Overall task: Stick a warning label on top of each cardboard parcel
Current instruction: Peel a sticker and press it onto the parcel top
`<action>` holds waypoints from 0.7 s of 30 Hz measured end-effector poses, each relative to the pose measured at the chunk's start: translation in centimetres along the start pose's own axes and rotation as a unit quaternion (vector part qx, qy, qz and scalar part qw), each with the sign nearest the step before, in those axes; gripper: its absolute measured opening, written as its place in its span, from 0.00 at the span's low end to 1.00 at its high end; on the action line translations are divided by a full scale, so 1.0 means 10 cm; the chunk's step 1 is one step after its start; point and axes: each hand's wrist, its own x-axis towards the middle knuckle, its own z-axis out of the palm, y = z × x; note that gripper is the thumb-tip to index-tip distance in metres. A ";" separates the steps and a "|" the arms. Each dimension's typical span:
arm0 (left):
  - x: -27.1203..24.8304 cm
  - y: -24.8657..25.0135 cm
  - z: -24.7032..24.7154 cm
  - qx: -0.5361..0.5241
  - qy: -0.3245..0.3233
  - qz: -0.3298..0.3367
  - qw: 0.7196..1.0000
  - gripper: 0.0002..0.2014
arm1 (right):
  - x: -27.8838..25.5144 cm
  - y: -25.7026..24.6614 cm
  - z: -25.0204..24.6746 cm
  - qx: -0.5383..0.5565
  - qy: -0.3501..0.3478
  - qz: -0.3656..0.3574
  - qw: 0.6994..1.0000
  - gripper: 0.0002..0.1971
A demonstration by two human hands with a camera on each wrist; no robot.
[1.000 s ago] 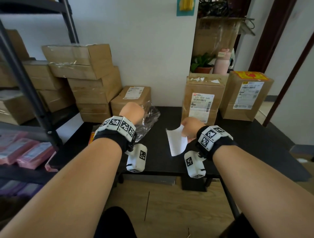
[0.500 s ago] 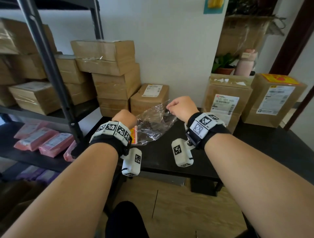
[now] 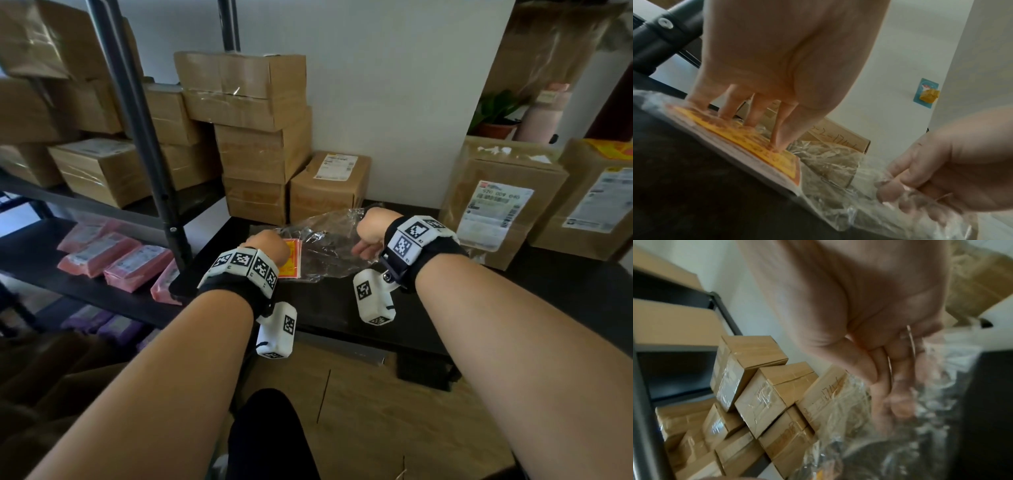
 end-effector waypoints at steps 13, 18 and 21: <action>-0.03 -0.01 0.02 0.059 -0.011 0.101 0.993 0.11 | 0.01 0.05 0.28 0.292 -0.074 0.037 0.953 0.20; 0.02 -0.02 0.04 0.074 0.018 0.082 0.994 0.12 | -0.07 0.01 0.23 0.211 -0.119 0.049 0.969 0.11; 0.03 -0.02 0.04 0.117 0.014 0.083 0.990 0.15 | -0.02 0.00 0.28 0.108 -0.072 0.060 0.990 0.06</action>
